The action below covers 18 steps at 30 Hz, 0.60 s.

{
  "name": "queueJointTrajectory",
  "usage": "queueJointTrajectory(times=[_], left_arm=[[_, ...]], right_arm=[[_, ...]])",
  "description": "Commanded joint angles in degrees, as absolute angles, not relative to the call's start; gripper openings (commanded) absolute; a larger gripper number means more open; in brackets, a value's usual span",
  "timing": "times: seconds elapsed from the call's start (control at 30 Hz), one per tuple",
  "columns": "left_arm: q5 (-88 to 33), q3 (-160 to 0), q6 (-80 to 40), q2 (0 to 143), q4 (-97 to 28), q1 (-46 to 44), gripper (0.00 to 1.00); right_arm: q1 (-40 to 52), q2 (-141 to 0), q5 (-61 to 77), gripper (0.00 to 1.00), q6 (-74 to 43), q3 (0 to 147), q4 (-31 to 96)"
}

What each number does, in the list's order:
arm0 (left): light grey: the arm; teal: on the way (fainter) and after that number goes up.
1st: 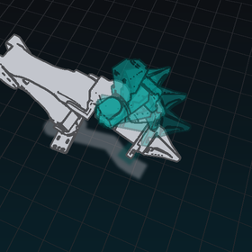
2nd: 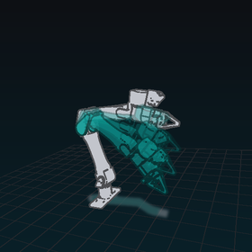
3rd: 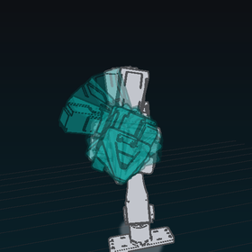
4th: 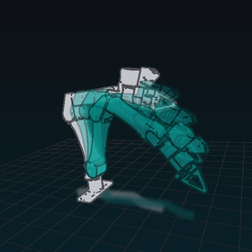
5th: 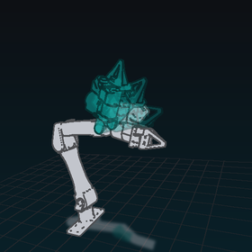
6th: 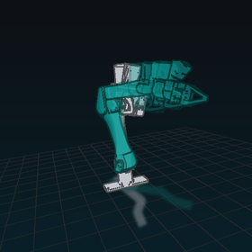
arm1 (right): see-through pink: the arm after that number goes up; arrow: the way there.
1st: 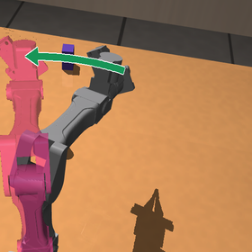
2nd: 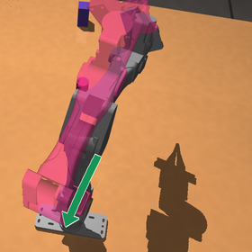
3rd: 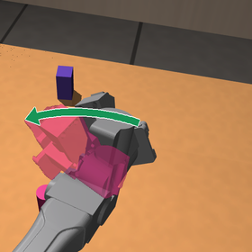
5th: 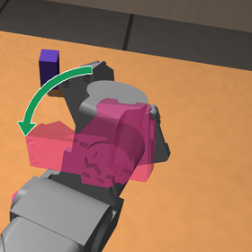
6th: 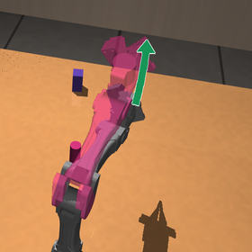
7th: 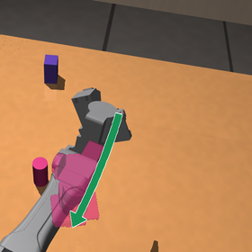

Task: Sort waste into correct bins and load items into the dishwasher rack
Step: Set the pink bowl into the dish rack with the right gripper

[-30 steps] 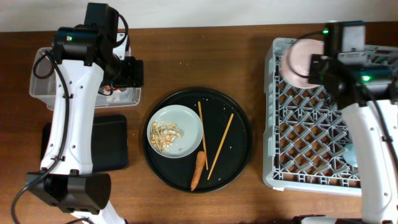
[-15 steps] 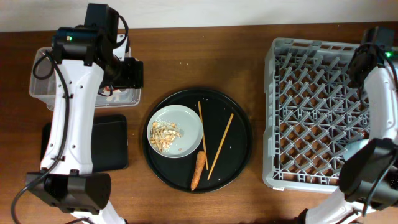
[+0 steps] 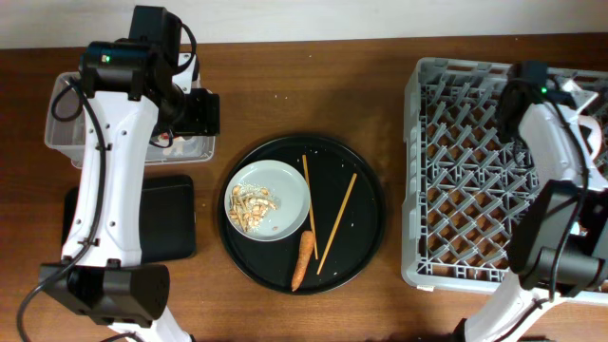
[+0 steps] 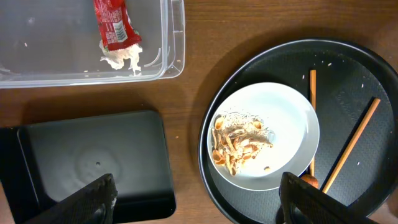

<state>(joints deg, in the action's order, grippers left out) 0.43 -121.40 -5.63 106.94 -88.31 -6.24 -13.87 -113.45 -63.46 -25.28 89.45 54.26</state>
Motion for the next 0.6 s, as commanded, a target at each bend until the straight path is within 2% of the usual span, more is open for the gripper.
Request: queueJointTrajectory(times=[0.0, 0.07, 0.17, 0.23, 0.27, 0.33, 0.4, 0.43, 0.57], left_arm=[[-0.23, -121.97, -5.37, 106.37, -88.58, -5.96, 0.83], [-0.23, -121.97, -5.37, 106.37, -88.62, -5.82, 0.83], [-0.23, -121.97, -5.37, 106.37, -88.58, -5.87, 0.83], [-0.25, -121.97, -5.37, 106.37, -88.60, -5.87, 0.84], [-0.25, -121.97, -5.37, 106.37, -88.64, -6.00, 0.84], [-0.25, -121.97, -5.37, 106.37, -88.66, -5.87, 0.84], [-0.25, -121.97, -5.37, 106.37, -88.75, -5.85, 0.84], [-0.25, -121.97, -5.37, 106.37, -88.82, -5.85, 0.84], [-0.27, -121.97, -5.39, 106.37, -89.32, -5.85, 0.84]], right_arm=[[-11.79, -114.21, -60.84, 0.04, -25.61, 88.64, 55.92], [-11.14, -114.21, -58.89, 0.05, -25.65, 88.64, 58.61], [-10.90, -114.13, -54.11, 0.20, -26.20, 88.66, 63.57], [-10.87, -113.82, -50.46, 0.44, -26.50, 88.68, 65.45], [-10.87, -113.43, -48.51, 0.48, -26.48, 88.68, 66.54], [-10.87, -111.15, -45.12, 0.66, -26.46, 88.71, 68.07], [-10.90, -107.68, -41.25, 0.80, -26.44, 88.71, 68.82], [-10.90, -106.02, -40.47, 0.84, -26.44, 88.71, 68.71], [-11.00, -101.58, -41.19, 0.84, -26.46, 88.71, 66.52]])
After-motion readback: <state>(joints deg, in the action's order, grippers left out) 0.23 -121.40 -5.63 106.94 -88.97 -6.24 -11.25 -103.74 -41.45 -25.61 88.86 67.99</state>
